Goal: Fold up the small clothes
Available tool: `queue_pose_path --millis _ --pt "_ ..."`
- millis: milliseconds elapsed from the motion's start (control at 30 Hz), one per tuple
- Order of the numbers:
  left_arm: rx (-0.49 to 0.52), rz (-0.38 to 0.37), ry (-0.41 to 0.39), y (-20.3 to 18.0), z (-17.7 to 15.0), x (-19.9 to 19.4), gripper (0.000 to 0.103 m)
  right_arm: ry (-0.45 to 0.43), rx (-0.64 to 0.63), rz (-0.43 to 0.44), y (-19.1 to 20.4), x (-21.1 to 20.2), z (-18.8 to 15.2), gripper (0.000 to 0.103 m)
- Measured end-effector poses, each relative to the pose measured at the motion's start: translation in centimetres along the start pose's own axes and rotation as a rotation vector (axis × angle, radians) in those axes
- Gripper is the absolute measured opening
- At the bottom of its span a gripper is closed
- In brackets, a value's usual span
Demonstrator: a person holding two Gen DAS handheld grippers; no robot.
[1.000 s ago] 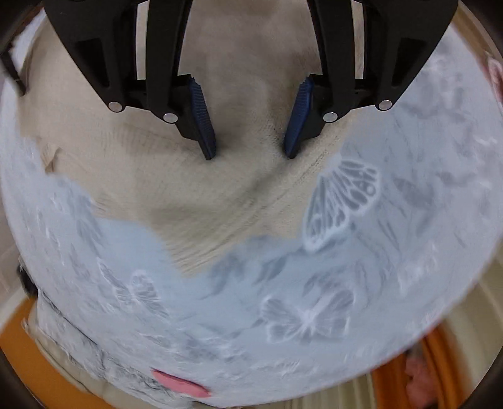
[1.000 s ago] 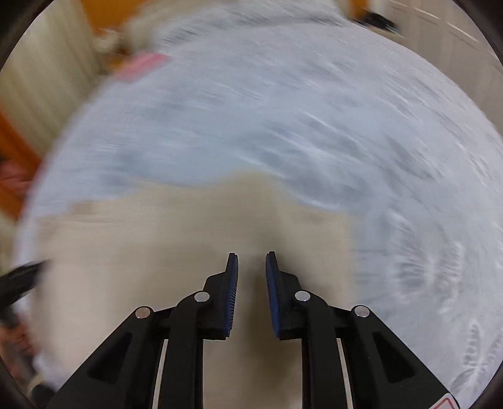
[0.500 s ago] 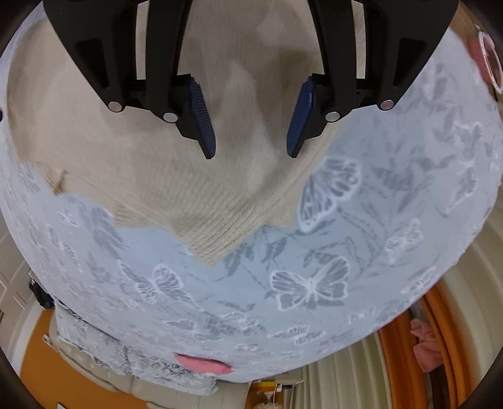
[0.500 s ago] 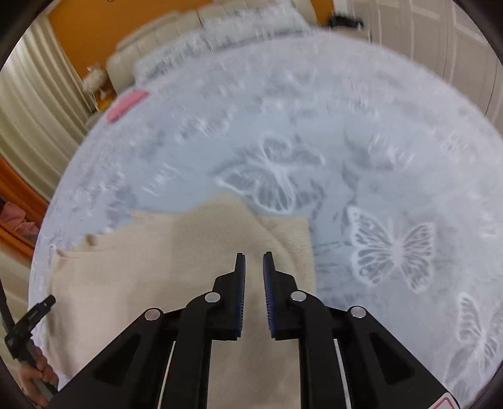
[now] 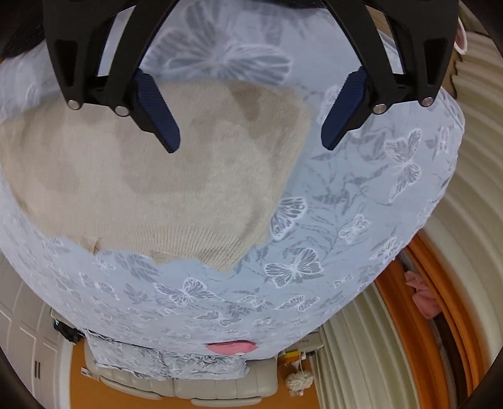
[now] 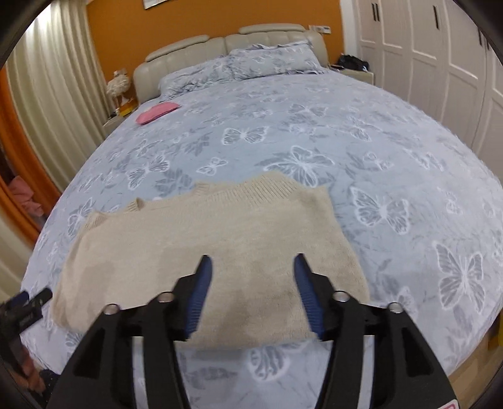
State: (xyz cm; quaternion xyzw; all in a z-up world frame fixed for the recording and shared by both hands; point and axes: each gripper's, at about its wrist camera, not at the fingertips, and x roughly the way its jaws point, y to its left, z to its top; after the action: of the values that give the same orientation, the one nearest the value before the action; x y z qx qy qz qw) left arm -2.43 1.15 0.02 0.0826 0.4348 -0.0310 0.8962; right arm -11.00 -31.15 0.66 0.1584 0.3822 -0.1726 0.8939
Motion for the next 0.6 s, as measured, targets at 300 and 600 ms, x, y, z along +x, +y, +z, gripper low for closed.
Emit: queue_pose_path --millis 300,600 --pt "-0.064 -0.012 -0.011 0.8 -0.5 -0.1 0.090 0.108 0.177 0.004 -3.6 2.1 -0.3 0.059" --pt "-0.119 -0.033 0.003 1.4 -0.7 0.4 0.090 0.115 0.126 -0.020 -2.6 2.3 -0.2 0.060"
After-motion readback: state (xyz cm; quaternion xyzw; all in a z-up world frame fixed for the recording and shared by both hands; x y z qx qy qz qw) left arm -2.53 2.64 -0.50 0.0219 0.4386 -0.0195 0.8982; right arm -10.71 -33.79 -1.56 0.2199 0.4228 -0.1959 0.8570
